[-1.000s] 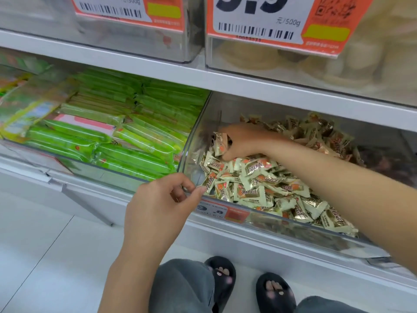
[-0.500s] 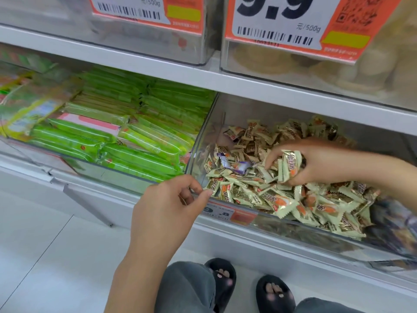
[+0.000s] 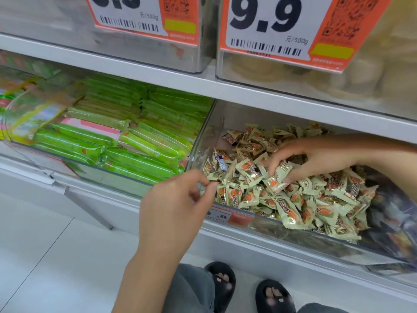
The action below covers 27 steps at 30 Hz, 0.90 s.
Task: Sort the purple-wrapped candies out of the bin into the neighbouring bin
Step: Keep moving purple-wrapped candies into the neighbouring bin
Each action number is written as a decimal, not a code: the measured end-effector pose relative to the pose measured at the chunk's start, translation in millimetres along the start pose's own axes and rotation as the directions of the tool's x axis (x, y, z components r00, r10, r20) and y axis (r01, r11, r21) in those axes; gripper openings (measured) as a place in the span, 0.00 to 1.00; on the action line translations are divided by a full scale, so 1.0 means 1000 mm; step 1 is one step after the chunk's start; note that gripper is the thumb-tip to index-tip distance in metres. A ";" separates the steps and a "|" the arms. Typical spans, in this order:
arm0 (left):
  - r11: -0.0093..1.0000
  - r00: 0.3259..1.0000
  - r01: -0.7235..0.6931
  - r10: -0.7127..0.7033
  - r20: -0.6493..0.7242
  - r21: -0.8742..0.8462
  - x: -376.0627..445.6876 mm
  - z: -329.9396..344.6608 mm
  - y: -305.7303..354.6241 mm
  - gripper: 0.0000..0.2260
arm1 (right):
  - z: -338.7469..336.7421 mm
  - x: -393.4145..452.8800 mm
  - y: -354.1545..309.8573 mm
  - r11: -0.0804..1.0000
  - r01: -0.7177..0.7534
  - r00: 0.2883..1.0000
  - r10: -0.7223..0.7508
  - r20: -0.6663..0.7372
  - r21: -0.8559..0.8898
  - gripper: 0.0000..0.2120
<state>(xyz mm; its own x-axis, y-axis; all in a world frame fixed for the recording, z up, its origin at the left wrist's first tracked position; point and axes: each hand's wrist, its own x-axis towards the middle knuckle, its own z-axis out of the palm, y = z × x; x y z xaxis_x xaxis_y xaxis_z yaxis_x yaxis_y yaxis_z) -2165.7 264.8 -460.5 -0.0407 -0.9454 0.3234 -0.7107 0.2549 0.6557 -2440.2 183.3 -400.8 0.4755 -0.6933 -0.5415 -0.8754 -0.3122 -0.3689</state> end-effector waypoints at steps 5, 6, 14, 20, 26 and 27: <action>0.985 0.942 -0.165 0.146 0.303 0.040 0.030 0.031 0.035 0.13 | -0.004 0.004 -0.015 0.993 0.097 0.985 -0.086 -0.153 0.073 0.07; 0.986 0.895 -0.144 0.093 0.435 0.086 0.035 0.042 0.040 0.15 | -0.005 0.012 -0.019 0.989 0.123 0.976 -0.106 -0.189 0.078 0.07; 0.998 0.608 -0.034 0.065 0.791 -0.056 0.050 0.074 0.041 0.14 | 0.002 0.056 -0.021 0.984 0.133 0.983 -0.147 -0.114 -0.120 0.10; 0.978 0.664 0.052 0.116 0.738 -0.200 0.059 0.059 0.019 0.12 | 0.000 0.033 0.005 0.989 0.057 0.993 -0.071 -0.098 -0.139 0.13; 0.981 0.555 -0.143 -0.028 0.831 0.128 0.055 0.070 0.027 0.25 | -0.004 0.048 -0.005 0.991 0.078 0.984 -0.094 -0.154 -0.108 0.08; 0.965 0.554 -0.181 -0.061 0.830 0.191 0.054 0.071 0.028 0.25 | -0.004 0.053 -0.007 0.989 0.104 0.974 -0.123 -0.192 -0.105 0.07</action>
<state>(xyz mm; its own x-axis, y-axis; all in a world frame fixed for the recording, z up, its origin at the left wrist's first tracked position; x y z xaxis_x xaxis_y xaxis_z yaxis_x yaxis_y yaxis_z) -2237.3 206.1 -473.2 -0.5627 -0.7080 -0.4269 -0.8124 0.3781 0.4439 -2409.2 146.3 -423.8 0.5538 -0.7616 -0.3367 -0.8255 -0.4493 -0.3416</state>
